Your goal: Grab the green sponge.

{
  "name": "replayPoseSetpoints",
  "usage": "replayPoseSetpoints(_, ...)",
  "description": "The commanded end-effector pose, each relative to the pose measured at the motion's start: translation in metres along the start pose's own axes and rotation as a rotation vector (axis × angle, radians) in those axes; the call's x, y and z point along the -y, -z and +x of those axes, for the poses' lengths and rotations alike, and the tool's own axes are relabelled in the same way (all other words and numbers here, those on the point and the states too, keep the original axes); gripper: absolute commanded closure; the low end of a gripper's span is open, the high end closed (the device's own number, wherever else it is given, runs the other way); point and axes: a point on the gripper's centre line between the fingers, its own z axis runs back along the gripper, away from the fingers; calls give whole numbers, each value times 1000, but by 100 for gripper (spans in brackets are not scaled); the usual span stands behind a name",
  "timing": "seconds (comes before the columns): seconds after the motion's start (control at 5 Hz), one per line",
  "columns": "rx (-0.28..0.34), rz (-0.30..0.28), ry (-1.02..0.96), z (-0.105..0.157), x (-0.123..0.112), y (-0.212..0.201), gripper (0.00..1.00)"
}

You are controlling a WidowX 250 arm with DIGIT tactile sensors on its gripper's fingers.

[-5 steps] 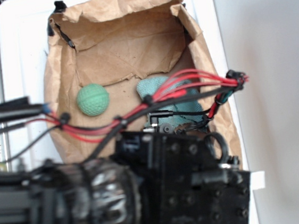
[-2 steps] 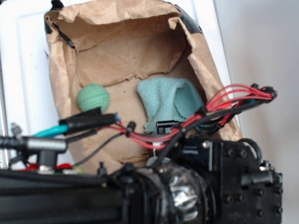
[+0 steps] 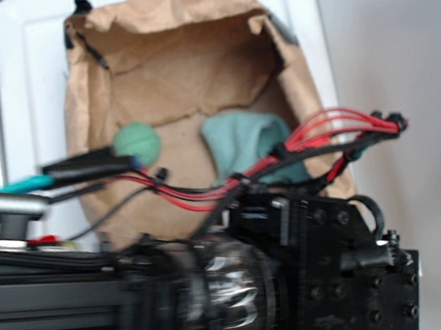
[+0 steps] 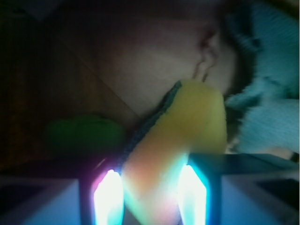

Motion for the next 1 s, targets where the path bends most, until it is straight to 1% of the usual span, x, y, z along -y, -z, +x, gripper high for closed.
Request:
replayPoseSetpoints(0.0,251,-114,-64,-28,-40,-97,100)
replayPoseSetpoints(0.2,293,-120,-93,-41,-55,-114,100)
replayPoseSetpoints(0.4,321,-131,-144,-55,-77,-134,100)
replayPoseSetpoints(0.6,307,-124,-166,-65,-94,-143,100)
replayPoseSetpoints(0.8,320,-109,-161,-68,-96,-146,100)
